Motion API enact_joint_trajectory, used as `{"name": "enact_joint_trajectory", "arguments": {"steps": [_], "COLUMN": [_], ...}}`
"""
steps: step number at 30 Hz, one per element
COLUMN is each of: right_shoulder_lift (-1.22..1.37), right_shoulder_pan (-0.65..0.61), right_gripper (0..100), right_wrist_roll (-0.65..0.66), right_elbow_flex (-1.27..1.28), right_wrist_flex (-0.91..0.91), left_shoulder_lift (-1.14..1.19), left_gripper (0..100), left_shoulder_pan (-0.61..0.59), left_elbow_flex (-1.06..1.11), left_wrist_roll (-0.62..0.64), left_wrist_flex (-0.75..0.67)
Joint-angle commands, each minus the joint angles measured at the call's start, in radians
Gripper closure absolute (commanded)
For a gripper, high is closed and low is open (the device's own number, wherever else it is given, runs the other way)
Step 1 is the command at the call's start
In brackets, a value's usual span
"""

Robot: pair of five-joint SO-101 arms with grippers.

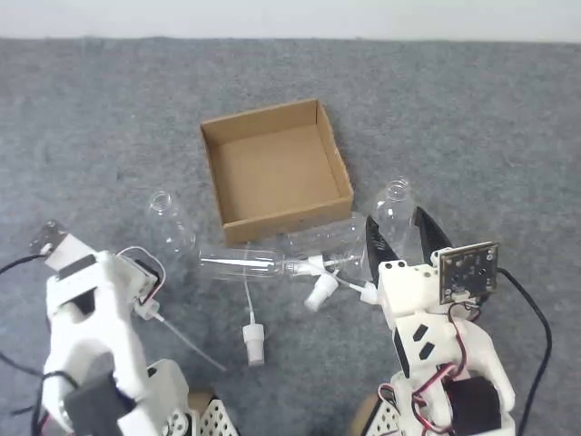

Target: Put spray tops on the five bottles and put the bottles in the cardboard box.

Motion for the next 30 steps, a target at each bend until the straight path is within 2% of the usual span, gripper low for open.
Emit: {"name": "enact_joint_trajectory", "arguments": {"steps": [1, 11, 13, 17, 24, 30], "right_shoulder_lift": [0.002, 0.002, 0.002, 0.002, 0.002, 0.002], "right_shoulder_pan": [0.012, 0.012, 0.012, 0.012, -0.004, -0.068], "right_gripper": [98.9, 98.9, 98.9, 98.9, 98.9, 98.9], "right_wrist_roll": [0.018, 0.018, 0.018, 0.018, 0.02, 0.094], "right_elbow_flex": [-0.002, -0.002, -0.002, -0.002, -0.002, 0.025], "right_wrist_flex": [-0.036, -0.036, -0.036, -0.036, -0.035, -0.036], "left_shoulder_lift": [0.038, 0.038, 0.038, 0.038, 0.038, 0.038], "left_gripper": [81, 81, 85, 99, 99, 99], "left_shoulder_pan": [-0.026, -0.034, -0.034, -0.029, -0.028, -0.028], "left_elbow_flex": [-0.056, -0.082, -0.084, -0.085, -0.101, -0.15], "left_wrist_roll": [0.014, 0.017, 0.017, 0.015, 0.014, 0.017], "left_wrist_flex": [-0.005, -0.003, -0.005, -0.005, 0.012, 0.044]}}
